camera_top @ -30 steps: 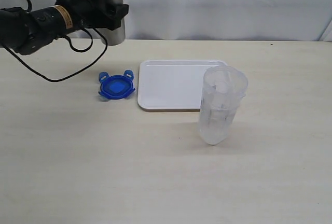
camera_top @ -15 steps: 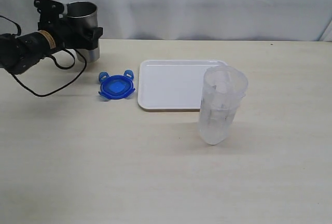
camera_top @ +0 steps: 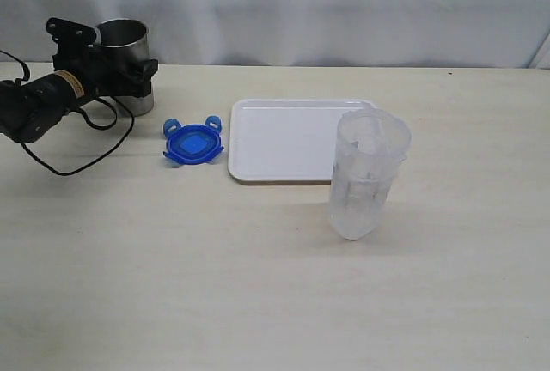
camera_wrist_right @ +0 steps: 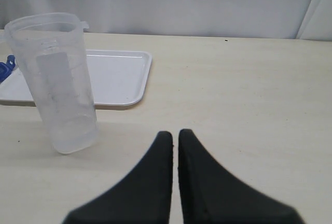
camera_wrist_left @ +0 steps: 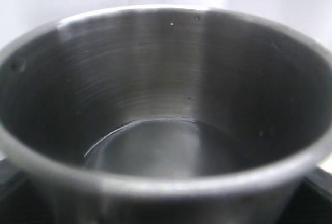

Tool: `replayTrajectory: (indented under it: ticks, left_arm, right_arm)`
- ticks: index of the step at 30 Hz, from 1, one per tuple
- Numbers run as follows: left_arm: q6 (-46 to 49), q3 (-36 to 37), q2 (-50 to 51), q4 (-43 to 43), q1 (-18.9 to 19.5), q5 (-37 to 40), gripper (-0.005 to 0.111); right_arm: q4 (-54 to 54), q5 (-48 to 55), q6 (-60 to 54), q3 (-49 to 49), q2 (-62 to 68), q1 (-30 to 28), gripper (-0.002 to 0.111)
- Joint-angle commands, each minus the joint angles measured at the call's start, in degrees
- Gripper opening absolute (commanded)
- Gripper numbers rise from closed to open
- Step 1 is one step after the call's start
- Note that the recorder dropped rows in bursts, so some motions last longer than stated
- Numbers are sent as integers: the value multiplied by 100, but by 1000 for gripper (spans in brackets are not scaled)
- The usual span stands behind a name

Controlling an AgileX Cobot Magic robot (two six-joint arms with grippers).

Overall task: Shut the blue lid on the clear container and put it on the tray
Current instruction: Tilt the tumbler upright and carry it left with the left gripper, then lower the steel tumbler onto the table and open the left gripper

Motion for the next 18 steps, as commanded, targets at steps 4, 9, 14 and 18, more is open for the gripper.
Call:
replayTrajectory:
  ticks: [4, 9, 14, 18]
  left_arm:
    - [57, -95, -79, -199, -9, -393, 0]
    - [-82, -95, -35, -258, -9, -419, 0]
    - [-206, -98, 105, -696, -9, -803, 0]
    - [97, -226, 194, -667, -9, -847, 0]
  right_arm:
    - [7, 2, 11, 13, -20, -25, 4]
    - [7, 2, 11, 13, -20, -25, 4]
    - [7, 2, 11, 13, -20, -25, 4]
    - [7, 2, 11, 13, -20, -25, 4]
